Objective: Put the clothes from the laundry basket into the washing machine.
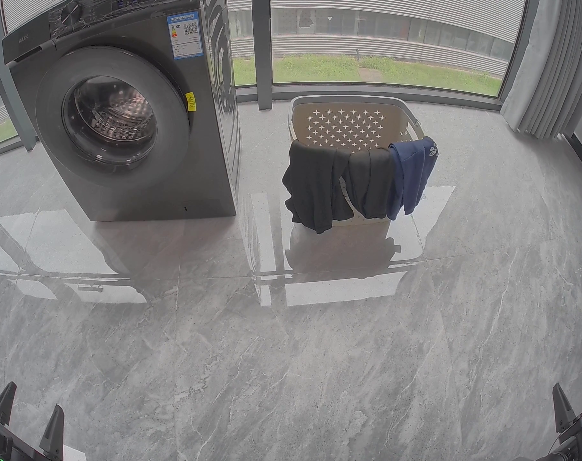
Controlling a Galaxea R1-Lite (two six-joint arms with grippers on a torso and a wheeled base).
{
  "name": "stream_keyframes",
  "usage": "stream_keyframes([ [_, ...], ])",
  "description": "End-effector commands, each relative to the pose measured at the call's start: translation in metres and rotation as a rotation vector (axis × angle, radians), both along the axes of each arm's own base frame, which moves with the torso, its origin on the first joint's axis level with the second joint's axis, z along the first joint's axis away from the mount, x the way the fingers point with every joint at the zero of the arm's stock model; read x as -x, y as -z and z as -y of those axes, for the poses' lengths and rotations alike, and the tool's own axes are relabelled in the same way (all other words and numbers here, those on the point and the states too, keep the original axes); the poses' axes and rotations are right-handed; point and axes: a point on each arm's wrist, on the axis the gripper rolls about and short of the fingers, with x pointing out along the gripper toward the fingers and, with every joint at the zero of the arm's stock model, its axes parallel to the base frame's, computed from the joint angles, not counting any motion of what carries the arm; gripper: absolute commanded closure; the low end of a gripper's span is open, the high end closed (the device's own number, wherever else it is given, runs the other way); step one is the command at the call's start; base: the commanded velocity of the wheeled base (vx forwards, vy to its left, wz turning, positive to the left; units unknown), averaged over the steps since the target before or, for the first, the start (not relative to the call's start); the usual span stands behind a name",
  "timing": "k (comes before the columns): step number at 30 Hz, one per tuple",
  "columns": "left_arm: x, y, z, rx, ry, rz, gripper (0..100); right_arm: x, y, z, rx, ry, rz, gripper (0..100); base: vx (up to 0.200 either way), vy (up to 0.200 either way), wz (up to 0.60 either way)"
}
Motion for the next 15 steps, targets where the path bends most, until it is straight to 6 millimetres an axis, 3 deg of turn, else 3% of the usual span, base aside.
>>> stream_keyframes([
  [1, -0.0001, 0.0053, 0.0000, 0.000, -0.001, -0.001, 0, -0.0003, 0.0052, 0.0000, 0.000, 0.000, -0.005, 0, 0.200, 0.000, 0.00],
  [9, -0.0001, 0.0053, 0.0000, 0.000, -0.001, -0.001, 0, -0.0002, 0.0048, 0.0000, 0.000, 0.000, -0.003, 0, 0.200, 0.000, 0.00],
  [12, -0.0001, 0.0053, 0.0000, -0.001, -0.001, -0.002, 0, -0.0003, 0.0052, 0.0000, 0.000, 0.000, -0.005, 0, 0.000, 0.000, 0.00],
  [15, -0.0001, 0.0053, 0.0000, -0.001, -0.001, -0.002, 0, -0.0003, 0.0052, 0.0000, 0.000, 0.000, -0.005, 0, 0.000, 0.000, 0.60],
])
